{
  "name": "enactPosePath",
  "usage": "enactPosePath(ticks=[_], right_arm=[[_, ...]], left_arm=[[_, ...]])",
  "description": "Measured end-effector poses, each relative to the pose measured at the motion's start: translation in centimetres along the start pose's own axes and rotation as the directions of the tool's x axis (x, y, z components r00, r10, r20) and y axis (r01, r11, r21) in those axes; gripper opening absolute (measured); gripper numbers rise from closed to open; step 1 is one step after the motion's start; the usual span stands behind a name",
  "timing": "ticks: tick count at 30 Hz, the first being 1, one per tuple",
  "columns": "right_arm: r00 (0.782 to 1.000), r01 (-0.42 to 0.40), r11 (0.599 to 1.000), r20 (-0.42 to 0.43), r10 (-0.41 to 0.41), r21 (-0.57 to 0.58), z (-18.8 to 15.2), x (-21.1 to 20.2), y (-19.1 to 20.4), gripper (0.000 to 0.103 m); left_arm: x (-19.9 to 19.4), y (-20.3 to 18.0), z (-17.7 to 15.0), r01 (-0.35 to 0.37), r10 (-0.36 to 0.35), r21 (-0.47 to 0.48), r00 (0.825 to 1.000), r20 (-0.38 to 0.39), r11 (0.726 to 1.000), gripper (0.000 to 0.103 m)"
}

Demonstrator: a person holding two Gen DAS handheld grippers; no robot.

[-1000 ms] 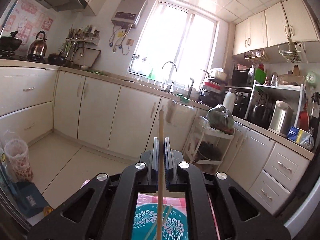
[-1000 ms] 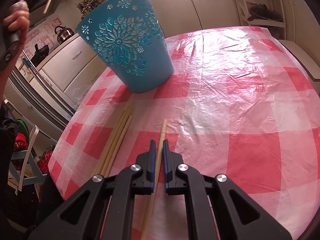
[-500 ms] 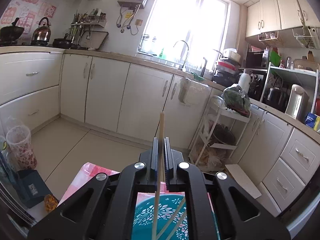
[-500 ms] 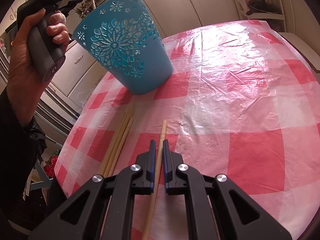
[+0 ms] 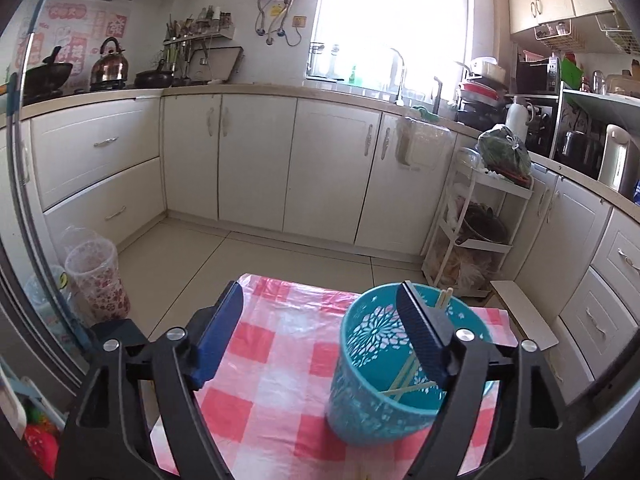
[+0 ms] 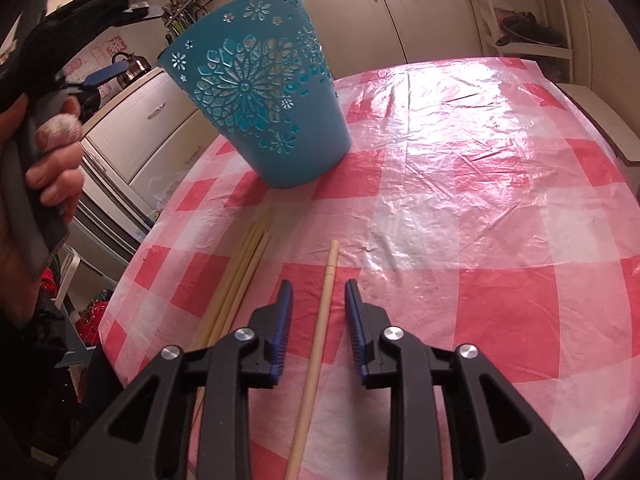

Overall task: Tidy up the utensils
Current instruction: 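Hold the chopstick over the blue basket and open the left tool, then close the right tool on a wooden chopstick and lift it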

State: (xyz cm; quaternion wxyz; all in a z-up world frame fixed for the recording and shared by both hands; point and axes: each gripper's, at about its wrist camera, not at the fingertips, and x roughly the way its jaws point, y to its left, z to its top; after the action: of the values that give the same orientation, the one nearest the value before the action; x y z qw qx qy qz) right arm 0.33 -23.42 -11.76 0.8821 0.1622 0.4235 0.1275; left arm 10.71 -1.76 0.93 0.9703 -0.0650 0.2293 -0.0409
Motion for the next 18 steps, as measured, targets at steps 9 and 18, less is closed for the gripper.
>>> enactPosePath(ticks=[9, 18], right_arm=[[0.964, 0.258, 0.94, -0.006, -0.266, -0.222, -0.7, 0.9, 3.7, 0.014], [0.994, 0.08, 0.995, 0.08, -0.074, -0.066, 0.5, -2.8, 2.7, 0.006]], left_arm=[[-5.5, 5.1, -5.6, -0.044, 0.042, -0.018, 0.993, -0.11, 0.999, 0.082], [-7.2, 7.0, -9.3, -0.019, 0.009, -0.052, 0.98, -0.201, 0.998, 0.082]])
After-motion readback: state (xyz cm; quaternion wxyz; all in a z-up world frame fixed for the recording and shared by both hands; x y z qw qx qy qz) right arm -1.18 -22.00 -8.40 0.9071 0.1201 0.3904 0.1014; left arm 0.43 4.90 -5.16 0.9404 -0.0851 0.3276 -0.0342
